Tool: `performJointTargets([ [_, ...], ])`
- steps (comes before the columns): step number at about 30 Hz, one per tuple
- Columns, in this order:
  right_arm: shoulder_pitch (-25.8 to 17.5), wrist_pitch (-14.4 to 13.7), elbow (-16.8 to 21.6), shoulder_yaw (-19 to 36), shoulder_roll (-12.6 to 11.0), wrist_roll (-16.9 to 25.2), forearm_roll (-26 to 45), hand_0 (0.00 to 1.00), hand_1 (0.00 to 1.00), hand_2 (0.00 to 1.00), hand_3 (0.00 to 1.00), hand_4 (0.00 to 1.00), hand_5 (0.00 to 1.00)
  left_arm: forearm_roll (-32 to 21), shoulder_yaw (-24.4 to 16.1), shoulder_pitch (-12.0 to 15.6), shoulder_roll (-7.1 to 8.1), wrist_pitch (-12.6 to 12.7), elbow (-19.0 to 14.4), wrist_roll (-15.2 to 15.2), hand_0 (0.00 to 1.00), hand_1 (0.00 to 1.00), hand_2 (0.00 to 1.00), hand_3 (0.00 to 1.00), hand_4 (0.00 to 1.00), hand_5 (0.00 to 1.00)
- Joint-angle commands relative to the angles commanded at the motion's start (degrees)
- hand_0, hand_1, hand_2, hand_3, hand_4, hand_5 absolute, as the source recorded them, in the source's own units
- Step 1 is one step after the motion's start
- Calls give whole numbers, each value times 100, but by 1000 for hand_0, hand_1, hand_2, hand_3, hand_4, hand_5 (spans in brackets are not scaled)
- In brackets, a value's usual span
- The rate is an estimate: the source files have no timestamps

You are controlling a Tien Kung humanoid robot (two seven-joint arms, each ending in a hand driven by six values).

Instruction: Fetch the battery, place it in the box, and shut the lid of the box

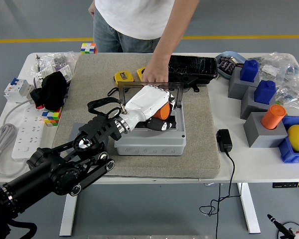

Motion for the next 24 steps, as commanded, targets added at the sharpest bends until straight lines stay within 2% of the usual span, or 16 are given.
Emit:
performJointTargets([
  [4, 6, 3, 0, -15, 0, 2, 29, 853, 823, 794, 843, 998, 998, 9, -47, 14, 14, -16, -14, -27, 101, 121, 173, 198, 628, 227],
  [5, 8, 3, 0, -25, 0, 3, 39, 853, 823, 794, 843, 998, 998, 14, -50, 16, 17, -16, -22, -31, 108, 125, 176, 203, 748, 304],
  [10, 14, 6, 0, -47, 4, 5, 64, 853, 823, 794, 843, 998, 998, -9, -76, 21, 13, -45, -18, -59, 108, 125, 176, 203, 748, 304],
  [11, 13, 5, 0, -42, 5, 5, 61, 854, 823, 794, 843, 998, 998, -18, -77, 27, 12, -62, -7, -63, 113, 128, 180, 207, 846, 379],
  [16, 10, 2, 0, -33, 1, 4, 55, 854, 823, 794, 843, 998, 998, -33, -75, 63, 7, -115, 54, -77, 113, 128, 180, 207, 846, 379],
  [17, 11, 2, 0, -29, 0, 3, 53, 854, 821, 794, 843, 998, 998, -39, -73, 68, 7, -126, 56, -79, 119, 131, 182, 211, 876, 428],
  [22, 13, 4, 0, -26, -4, 1, 47, 854, 821, 794, 843, 998, 998, -95, -51, 105, -9, -162, 85, -105, 119, 131, 182, 211, 876, 428],
  [23, 14, 4, 0, -22, -3, 0, 45, 852, 822, 794, 843, 998, 998, -107, -51, 108, -10, -165, 86, -111, 121, 135, 185, 216, 907, 539],
  [24, 14, 4, 0, -22, -3, 0, 46, 852, 822, 794, 843, 998, 998, -124, -53, 107, -11, -169, 88, -118, 121, 135, 185, 216, 907, 539],
])
